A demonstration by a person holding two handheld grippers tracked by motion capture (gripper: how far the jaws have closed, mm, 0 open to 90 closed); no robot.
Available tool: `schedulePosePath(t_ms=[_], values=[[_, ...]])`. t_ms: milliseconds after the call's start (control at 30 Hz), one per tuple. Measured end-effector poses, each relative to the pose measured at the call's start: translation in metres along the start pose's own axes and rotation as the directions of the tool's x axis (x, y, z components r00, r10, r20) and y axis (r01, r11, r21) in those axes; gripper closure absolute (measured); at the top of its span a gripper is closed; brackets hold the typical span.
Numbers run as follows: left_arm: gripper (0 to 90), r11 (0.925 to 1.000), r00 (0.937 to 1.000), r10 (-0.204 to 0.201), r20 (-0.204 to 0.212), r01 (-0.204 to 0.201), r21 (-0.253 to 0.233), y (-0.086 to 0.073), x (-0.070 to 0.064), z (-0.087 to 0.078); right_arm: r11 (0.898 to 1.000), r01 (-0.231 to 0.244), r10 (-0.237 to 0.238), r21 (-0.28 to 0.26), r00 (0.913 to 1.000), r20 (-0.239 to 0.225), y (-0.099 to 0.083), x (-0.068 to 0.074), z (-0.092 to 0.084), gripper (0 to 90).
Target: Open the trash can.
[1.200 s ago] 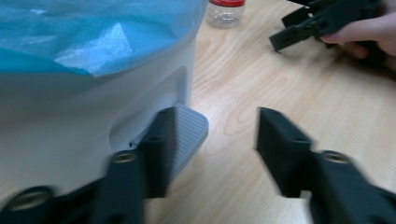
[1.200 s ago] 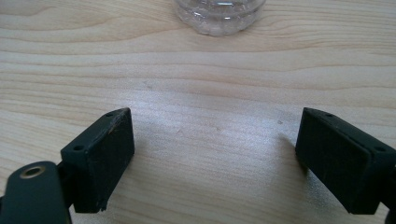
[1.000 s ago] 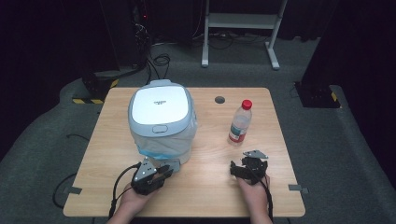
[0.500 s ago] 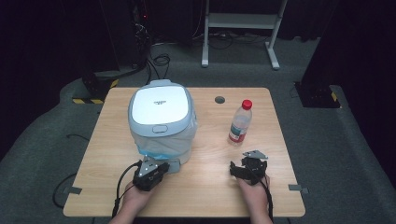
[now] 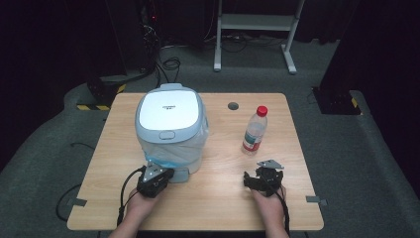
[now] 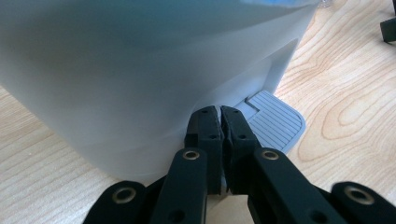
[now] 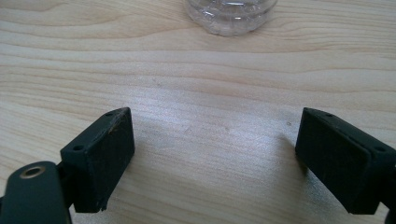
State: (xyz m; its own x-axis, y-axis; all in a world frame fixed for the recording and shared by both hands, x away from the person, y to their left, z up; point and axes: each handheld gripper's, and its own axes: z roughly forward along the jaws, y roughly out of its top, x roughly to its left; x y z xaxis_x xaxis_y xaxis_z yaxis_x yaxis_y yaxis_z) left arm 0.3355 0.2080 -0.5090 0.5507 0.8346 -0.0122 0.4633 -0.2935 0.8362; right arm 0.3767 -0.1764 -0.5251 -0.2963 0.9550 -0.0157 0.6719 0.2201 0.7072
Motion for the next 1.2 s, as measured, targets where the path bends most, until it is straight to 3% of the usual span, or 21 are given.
schedulePosePath(t_ms=[133, 233, 433, 500, 667, 733, 900, 1133, 1167, 1200], values=[[80.5, 1.0, 1.0, 0.001, 0.008, -0.001, -0.002, 0.0, -0.003, -0.001, 1.0, 0.0, 0.0, 0.001, 1.0, -0.003, 0.0, 0.0, 0.0, 11.5], [63.4, 1.0, 0.9997, 0.005, 0.025, -0.005, -0.002, 0.0, -0.007, -0.002, 1.0, 0.003, -0.003, 0.0, 1.0, -0.004, 0.0, 0.0, 0.0, 11.5], [47.2, 0.9995, 0.999, 0.029, 0.035, -0.029, -0.014, 0.001, -0.015, -0.005, 1.0, 0.005, -0.005, 0.0, 1.0, -0.005, 0.0, 0.0, 0.0, 11.5], [47.1, 0.9999, 0.9972, 0.003, 0.075, -0.004, 0.009, 0.001, -0.014, -0.001, 1.0, 0.008, -0.008, 0.0, 0.9999, -0.008, 0.0, 0.0, 0.0, 11.5], [50.4, 0.9999, 0.9982, 0.015, 0.058, -0.015, 0.007, 0.001, -0.016, 0.002, 1.0, 0.012, -0.012, 0.0, 0.9999, -0.012, 0.0, 0.0, 0.0, 11.9], [47.4, 0.9999, 0.9967, -0.017, 0.079, 0.017, 0.002, 0.002, -0.014, 0.003, 1.0, 0.015, -0.015, 0.0, 0.9998, -0.016, -0.001, 0.001, -0.001, 12.4], [48.0, 0.9997, 0.9983, 0.021, 0.054, -0.02, -0.012, -0.001, -0.016, 0.005, 1.0, 0.02, -0.02, -0.001, 0.9996, -0.019, 0.0, 0.001, -0.001, 12.7], [49.5, 0.9999, 0.9981, -0.006, 0.062, 0.007, -0.013, 0.0, -0.015, 0.005, 1.0, 0.024, -0.024, -0.002, 0.9995, -0.021, 0.0, 0.001, -0.001, 12.9], [54.2, 0.9997, 0.9988, -0.019, 0.045, 0.02, -0.012, 0.0, -0.015, 0.004, 1.0, 0.024, -0.024, -0.002, 0.9995, -0.021, 0.0, 0.001, -0.001, 13.0], [65.6, 0.9992, 0.9982, -0.04, 0.045, 0.041, -0.001, 0.002, -0.01, 0.003, 1.0, 0.025, -0.025, -0.002, 0.9995, -0.02, 0.0, 0.001, -0.001, 13.2]])
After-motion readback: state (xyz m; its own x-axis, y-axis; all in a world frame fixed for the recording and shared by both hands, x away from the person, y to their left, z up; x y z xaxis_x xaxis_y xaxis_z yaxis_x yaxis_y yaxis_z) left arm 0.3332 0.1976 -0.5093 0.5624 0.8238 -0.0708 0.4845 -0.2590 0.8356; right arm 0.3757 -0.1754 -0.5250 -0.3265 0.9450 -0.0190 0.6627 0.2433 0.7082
